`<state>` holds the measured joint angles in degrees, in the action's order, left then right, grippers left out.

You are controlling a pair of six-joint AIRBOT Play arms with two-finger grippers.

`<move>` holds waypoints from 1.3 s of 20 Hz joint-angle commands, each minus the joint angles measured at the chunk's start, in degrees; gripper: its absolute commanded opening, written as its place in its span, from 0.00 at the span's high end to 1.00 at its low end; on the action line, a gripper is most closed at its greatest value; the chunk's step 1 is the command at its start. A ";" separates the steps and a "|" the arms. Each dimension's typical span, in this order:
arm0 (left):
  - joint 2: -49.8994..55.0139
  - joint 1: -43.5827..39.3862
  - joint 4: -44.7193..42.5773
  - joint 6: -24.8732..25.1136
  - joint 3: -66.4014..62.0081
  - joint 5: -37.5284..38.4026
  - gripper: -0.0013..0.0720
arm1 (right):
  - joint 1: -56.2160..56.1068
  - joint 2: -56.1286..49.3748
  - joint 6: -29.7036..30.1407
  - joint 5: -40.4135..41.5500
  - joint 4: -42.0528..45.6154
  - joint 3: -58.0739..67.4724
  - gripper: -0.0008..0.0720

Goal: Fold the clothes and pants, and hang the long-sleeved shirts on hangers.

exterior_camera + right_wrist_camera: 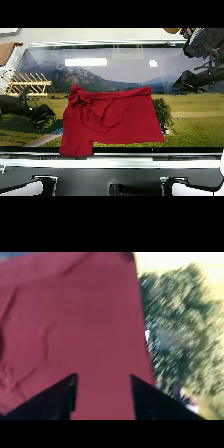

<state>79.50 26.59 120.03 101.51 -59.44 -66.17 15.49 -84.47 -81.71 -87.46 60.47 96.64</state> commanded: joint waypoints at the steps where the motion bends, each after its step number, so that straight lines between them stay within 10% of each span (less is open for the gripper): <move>1: -0.94 1.16 6.45 7.19 8.96 5.88 0.34 | 0.39 4.85 2.23 -0.79 -1.88 -6.21 0.40; 17: 5.35 -3.67 8.59 10.14 9.11 7.08 0.36 | 0.37 10.29 1.77 -2.64 -2.21 -7.02 0.41; 21: 5.90 -3.54 8.57 10.12 9.11 7.08 0.96 | 0.39 11.67 2.95 -2.21 -2.10 -7.02 0.42; 26: 5.90 -3.39 8.55 9.94 9.11 6.82 0.96 | 11.85 13.53 3.04 2.12 -4.59 -7.98 0.41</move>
<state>85.32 23.14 128.57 111.57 -50.30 -59.13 20.69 -71.46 -78.56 -87.55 58.11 89.43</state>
